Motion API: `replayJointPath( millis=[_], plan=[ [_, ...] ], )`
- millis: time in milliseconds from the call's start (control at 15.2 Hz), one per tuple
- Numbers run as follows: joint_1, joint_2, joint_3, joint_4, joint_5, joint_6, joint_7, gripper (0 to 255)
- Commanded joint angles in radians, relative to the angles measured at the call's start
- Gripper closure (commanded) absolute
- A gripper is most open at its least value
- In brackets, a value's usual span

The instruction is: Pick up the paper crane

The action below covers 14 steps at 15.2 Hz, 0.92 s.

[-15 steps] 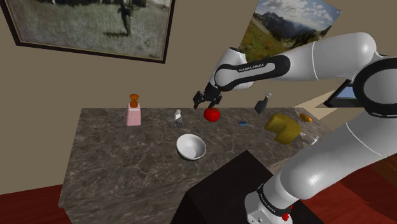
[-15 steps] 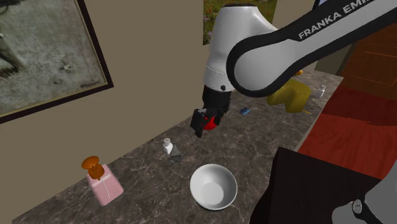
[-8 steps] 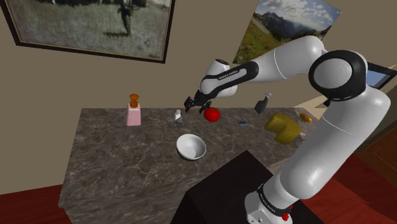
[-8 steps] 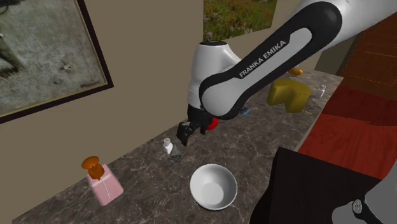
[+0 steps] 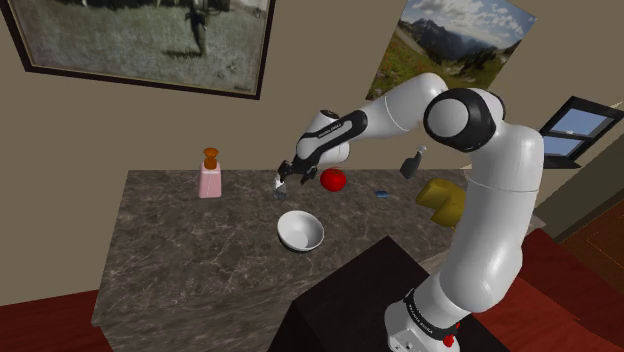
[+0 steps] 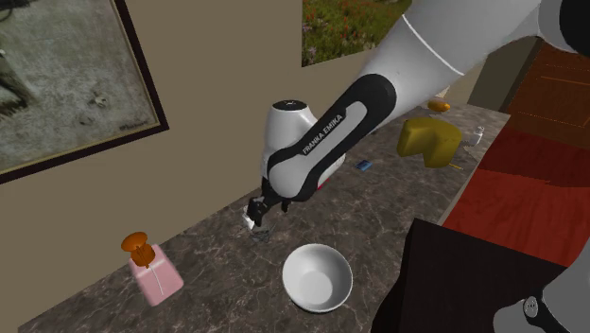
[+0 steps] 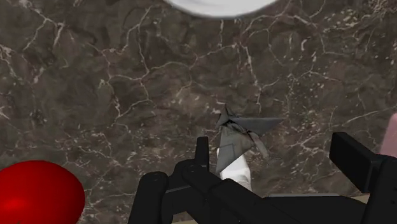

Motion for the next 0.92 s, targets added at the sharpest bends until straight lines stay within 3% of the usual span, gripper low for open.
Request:
replayJointPath(
  millis=[0, 330, 858],
  plan=[
    [0.003, 0.078, -0.003, 0.069, 0.001, 0.011, 0.011, 0],
    [-0.002, 0.276, -0.009, 0.258, 0.008, 0.025, 0.023, 0],
    [-0.006, 0.383, -0.004, 0.313, 0.011, 0.077, 0.016, 0]
  ],
)
